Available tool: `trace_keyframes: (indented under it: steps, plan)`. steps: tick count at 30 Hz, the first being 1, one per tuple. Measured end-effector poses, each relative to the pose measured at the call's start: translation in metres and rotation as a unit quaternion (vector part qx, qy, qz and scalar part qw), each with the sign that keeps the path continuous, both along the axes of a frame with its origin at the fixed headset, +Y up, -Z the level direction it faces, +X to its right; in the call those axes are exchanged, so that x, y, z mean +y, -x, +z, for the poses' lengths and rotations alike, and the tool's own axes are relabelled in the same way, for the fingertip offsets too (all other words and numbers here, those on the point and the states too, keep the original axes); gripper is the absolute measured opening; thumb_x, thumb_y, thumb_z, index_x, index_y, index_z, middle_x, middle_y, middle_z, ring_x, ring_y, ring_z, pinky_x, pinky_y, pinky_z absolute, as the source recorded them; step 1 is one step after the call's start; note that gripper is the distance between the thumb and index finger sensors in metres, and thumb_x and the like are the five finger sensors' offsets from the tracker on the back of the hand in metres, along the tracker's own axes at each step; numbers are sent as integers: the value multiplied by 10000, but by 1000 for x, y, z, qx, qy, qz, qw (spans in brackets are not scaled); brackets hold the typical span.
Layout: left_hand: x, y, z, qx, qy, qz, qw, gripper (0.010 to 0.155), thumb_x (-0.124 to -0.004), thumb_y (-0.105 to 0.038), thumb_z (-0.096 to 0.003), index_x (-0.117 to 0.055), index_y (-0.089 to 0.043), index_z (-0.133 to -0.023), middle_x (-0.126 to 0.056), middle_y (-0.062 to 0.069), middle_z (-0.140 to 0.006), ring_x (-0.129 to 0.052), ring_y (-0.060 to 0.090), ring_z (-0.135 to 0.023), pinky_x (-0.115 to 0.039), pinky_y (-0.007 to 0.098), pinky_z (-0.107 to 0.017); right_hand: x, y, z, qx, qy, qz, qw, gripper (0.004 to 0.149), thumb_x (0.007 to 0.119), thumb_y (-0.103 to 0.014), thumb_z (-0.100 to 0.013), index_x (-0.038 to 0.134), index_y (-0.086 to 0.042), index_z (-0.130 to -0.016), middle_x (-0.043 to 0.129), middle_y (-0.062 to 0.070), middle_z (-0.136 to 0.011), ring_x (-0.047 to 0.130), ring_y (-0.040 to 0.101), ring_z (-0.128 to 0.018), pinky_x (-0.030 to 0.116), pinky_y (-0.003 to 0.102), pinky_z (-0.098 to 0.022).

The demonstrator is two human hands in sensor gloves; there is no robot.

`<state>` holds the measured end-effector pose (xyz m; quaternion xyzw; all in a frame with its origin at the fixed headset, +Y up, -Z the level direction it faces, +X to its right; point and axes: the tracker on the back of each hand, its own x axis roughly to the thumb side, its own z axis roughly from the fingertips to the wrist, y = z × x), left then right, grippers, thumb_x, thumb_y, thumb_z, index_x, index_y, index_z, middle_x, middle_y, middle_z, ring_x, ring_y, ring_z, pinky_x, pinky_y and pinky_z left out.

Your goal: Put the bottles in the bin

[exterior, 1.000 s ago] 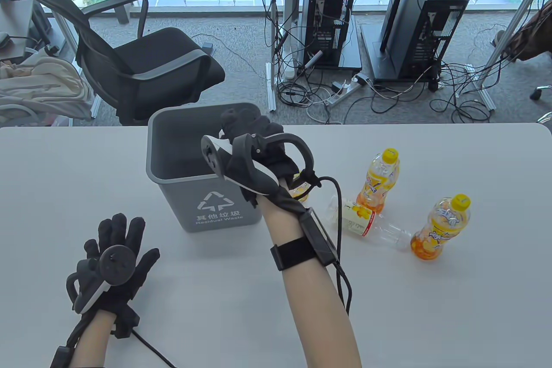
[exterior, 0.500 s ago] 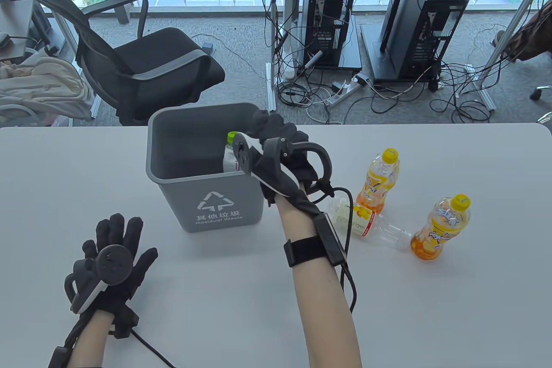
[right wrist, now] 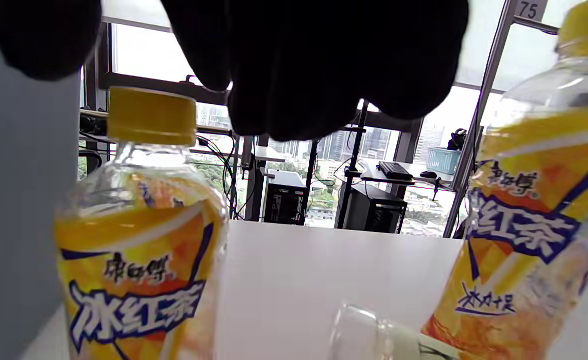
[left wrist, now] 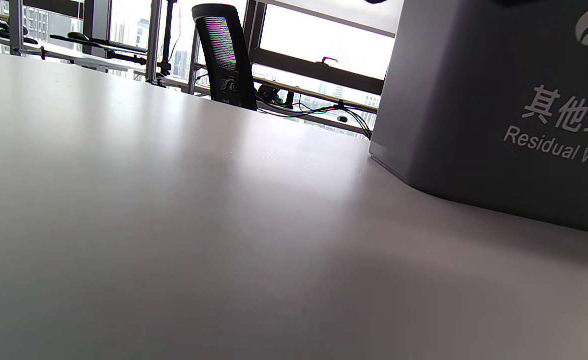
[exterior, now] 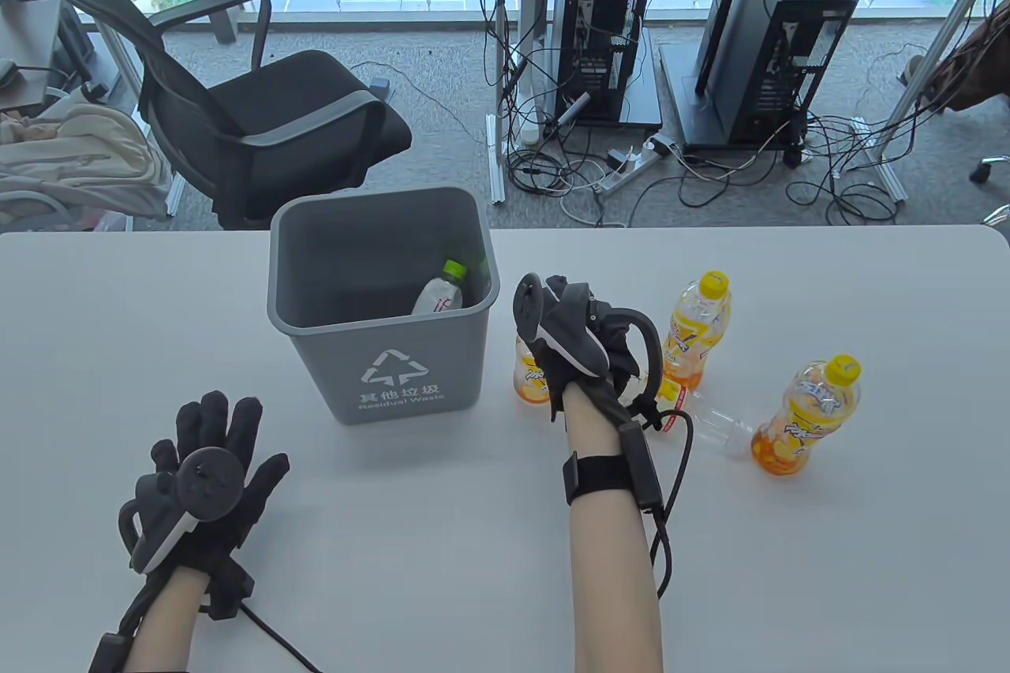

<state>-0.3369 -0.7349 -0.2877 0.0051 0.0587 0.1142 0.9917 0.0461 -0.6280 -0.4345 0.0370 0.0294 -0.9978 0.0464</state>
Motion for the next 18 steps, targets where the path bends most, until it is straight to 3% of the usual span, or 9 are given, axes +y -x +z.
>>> trace_keyframes:
  steps: [9,18]
  plan:
    - [-1,0,0,0,4,-4,1000,818,-523,-720,-483,-249,-384,-1177,-132,13,-1301,-134,345,-1228,-210,664,-845,-17,5,-3,9,-10,-13,1000,616,755,-558,-441,649,-348,-1010,885,-15,-801,935,195,-497,836,369,-434]
    - [-2,-1,-1,1,8,-5,1000,818,-521,-719,-485,-245,-383,-1177,-127,13,-1300,-126,343,-1228,-202,660,-845,-8,3,0,21,-19,-20,999,608,778,-522,-444,662,-290,-994,900,20,-787,951,190,-481,850,357,-419]
